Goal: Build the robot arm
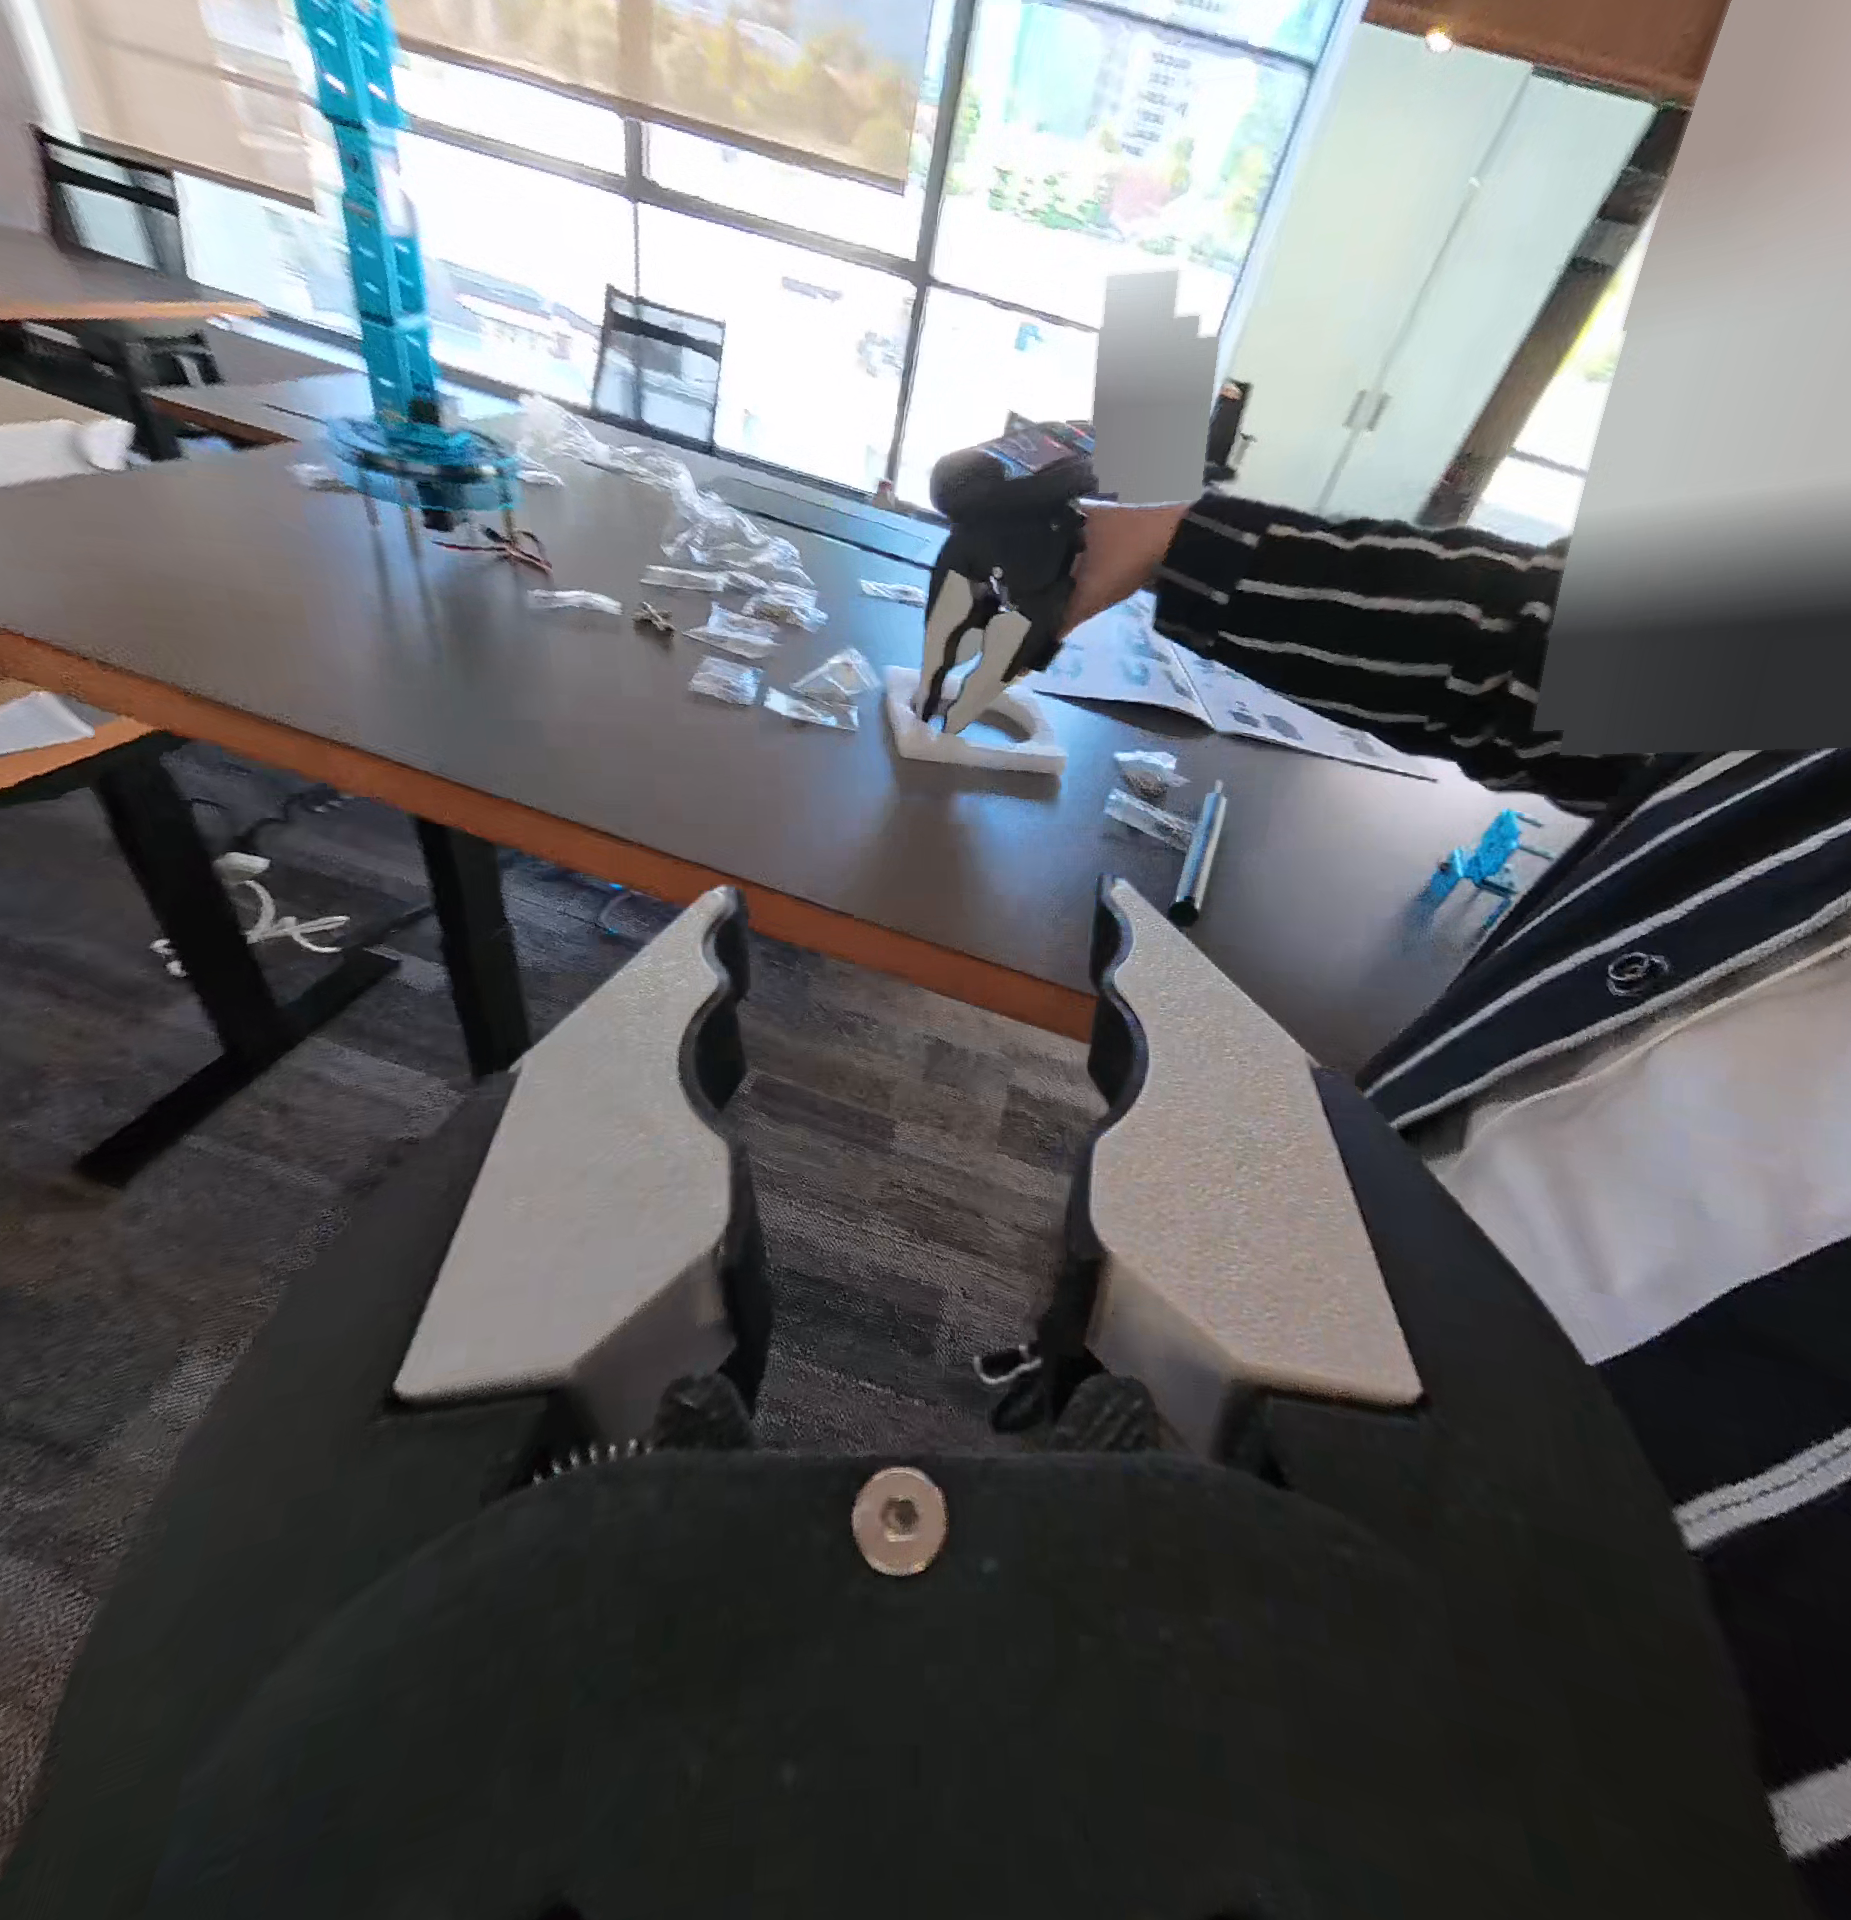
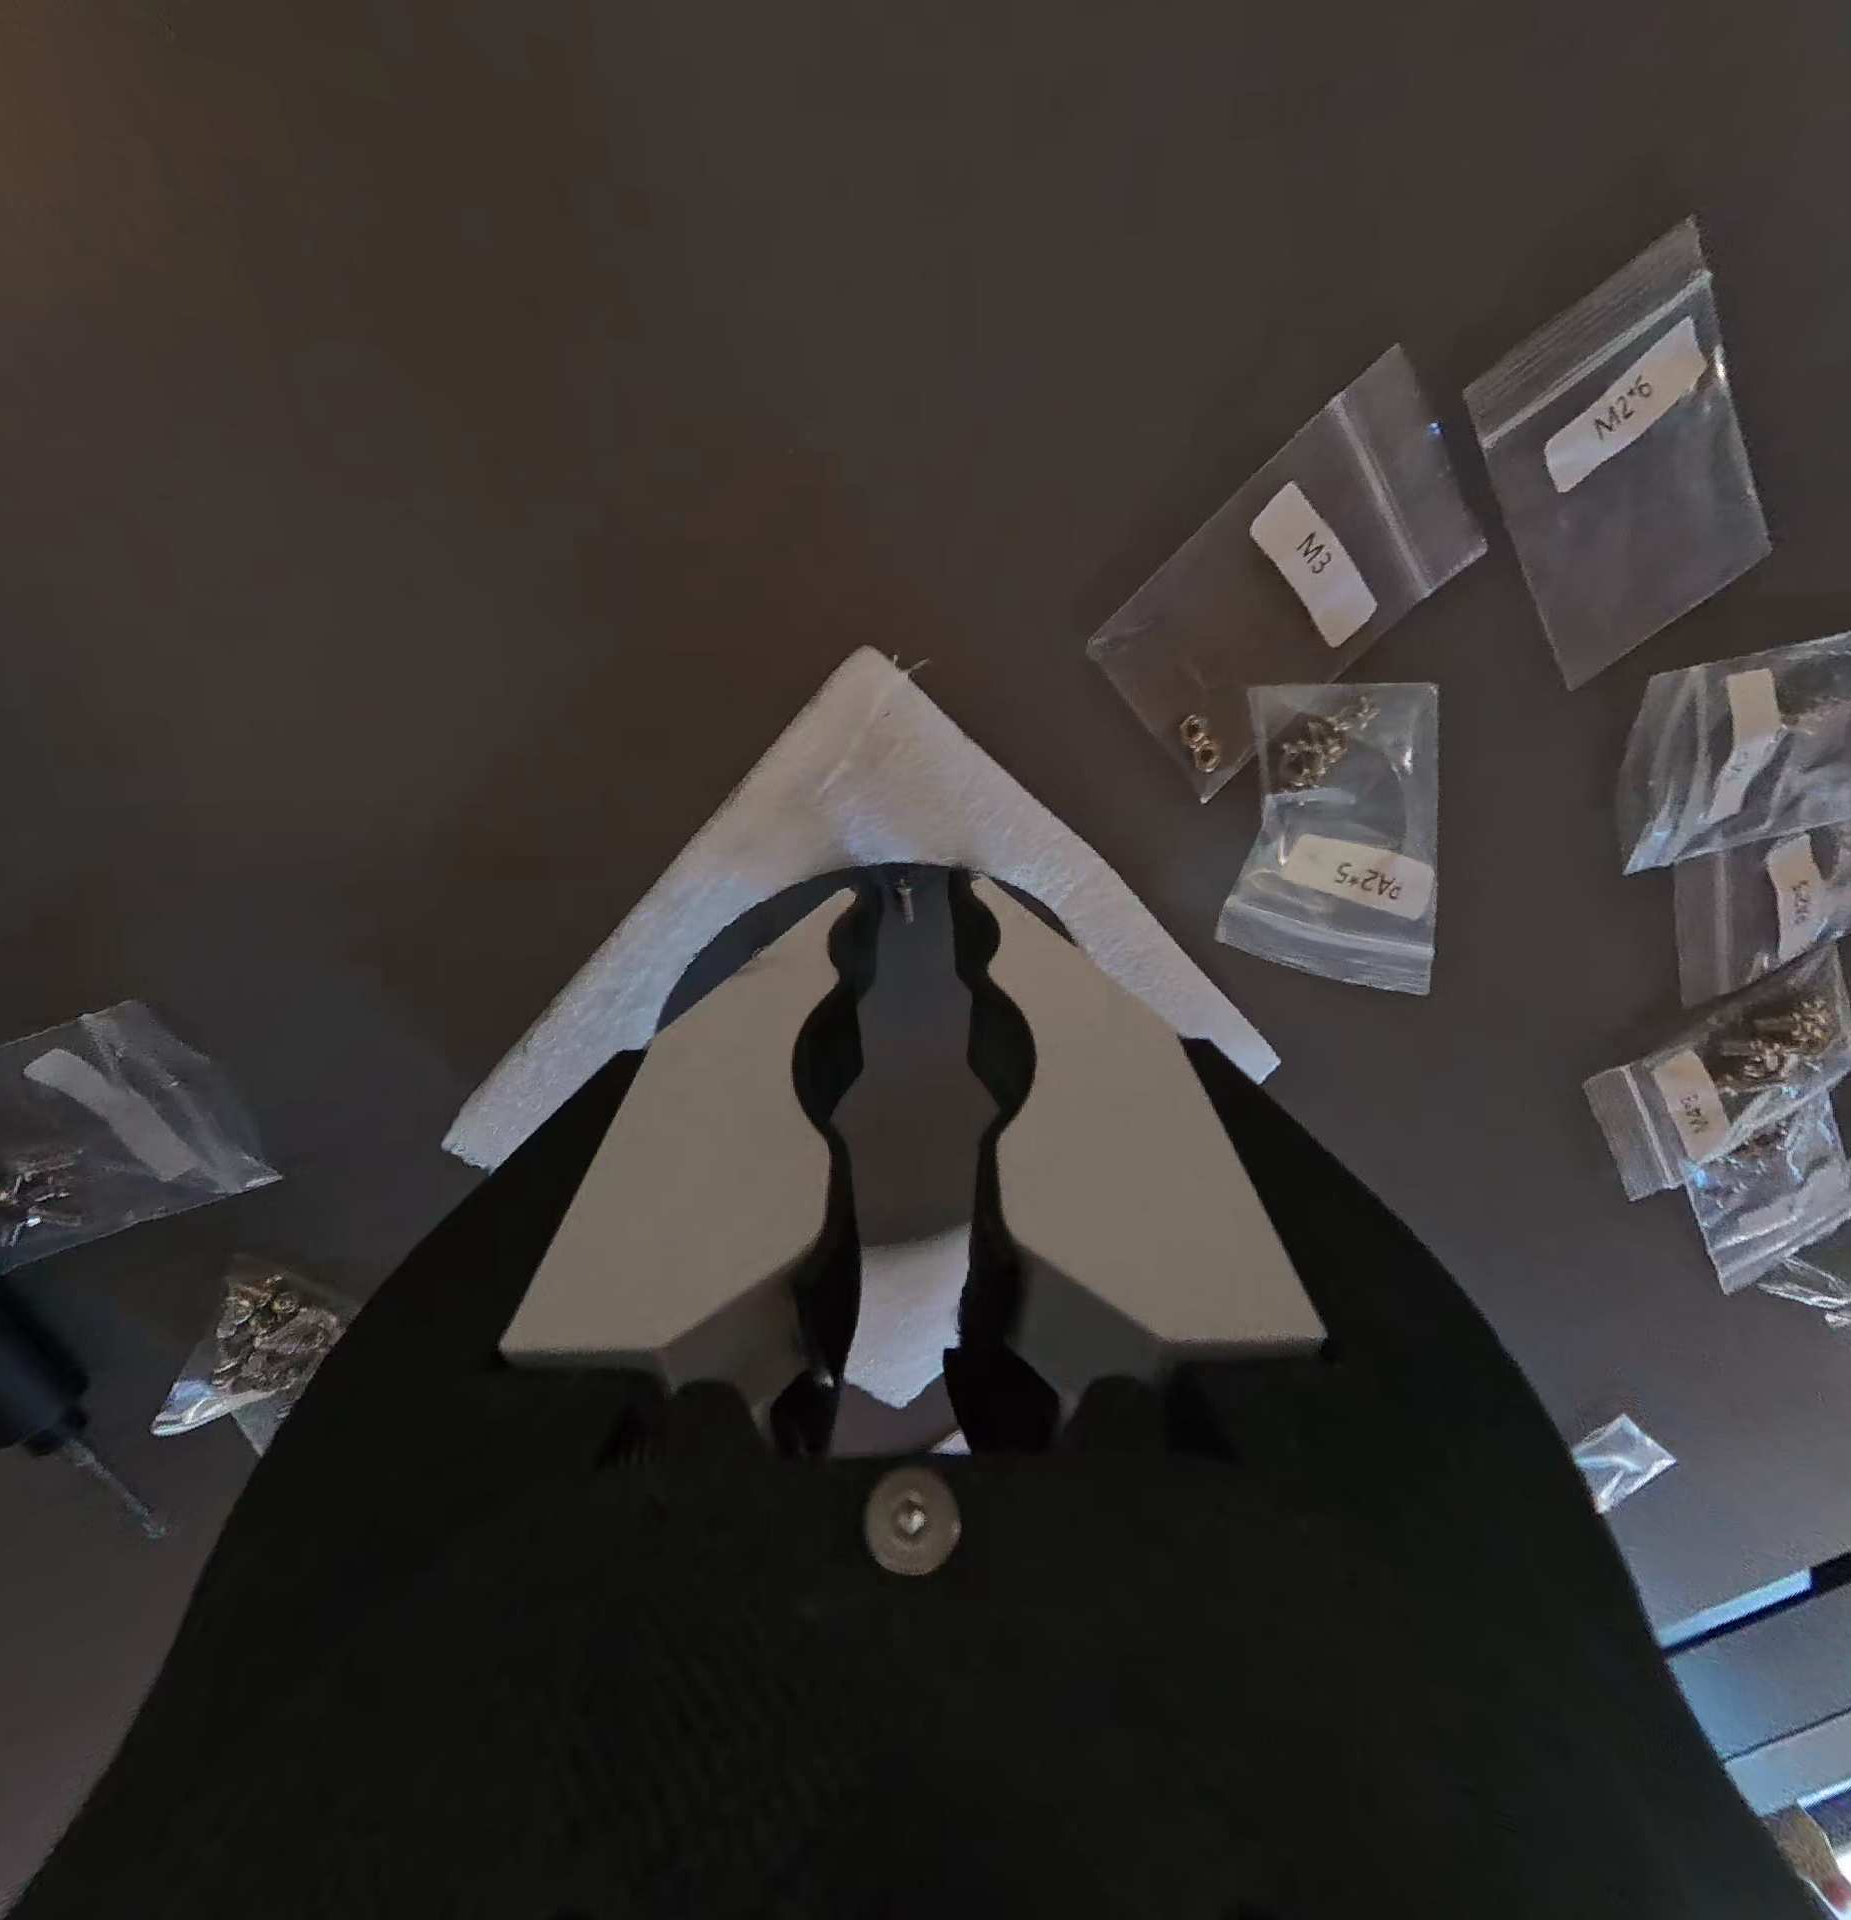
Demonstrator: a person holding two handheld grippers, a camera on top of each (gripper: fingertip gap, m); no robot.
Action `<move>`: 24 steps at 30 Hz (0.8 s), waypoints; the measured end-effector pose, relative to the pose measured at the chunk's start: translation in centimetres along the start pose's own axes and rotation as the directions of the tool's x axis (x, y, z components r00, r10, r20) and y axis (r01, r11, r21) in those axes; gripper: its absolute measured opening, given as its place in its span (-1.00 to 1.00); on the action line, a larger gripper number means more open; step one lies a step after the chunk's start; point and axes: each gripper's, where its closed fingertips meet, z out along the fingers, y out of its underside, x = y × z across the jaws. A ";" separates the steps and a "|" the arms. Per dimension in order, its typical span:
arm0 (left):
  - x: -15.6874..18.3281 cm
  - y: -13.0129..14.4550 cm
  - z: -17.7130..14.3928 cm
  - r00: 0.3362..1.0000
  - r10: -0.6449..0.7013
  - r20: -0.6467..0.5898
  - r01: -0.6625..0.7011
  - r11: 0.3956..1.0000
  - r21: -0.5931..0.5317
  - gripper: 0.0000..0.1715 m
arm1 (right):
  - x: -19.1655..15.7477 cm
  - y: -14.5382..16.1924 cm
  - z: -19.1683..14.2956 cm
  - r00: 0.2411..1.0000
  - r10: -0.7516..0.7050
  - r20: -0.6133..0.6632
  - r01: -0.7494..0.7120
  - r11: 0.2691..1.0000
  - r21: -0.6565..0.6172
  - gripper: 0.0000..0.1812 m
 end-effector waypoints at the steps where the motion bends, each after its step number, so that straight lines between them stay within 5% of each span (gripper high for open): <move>1: -0.3 0.0 0.9 1.000 0.004 -0.021 -0.004 1.000 -0.022 -0.23 | 0.1 -0.1 0.0 1.000 0.003 0.010 -0.003 1.000 0.003 -0.85; 8: -1.1 0.4 4.7 0.991 0.022 -0.135 -0.039 0.992 -0.123 -0.23 | -0.5 0.9 -0.8 0.999 0.035 0.005 -0.035 0.999 -0.025 -0.95; 14: 0.8 1.8 4.2 0.981 0.041 -0.190 -0.068 0.989 -0.135 -0.24 | -4.2 0.2 -9.0 0.968 0.181 -0.171 -0.155 0.976 0.152 -0.95; 19: 5.3 5.5 3.5 0.954 0.032 -0.299 -0.082 0.984 -0.158 -0.25 | -14.8 0.9 -15.9 0.871 0.434 -0.232 -0.331 0.865 0.378 -0.96; 24: 12.7 9.3 4.2 0.870 -0.031 -0.493 -0.065 0.982 -0.177 -0.26 | -27.1 3.6 -18.6 0.710 0.684 -0.169 -0.478 0.643 0.598 -0.95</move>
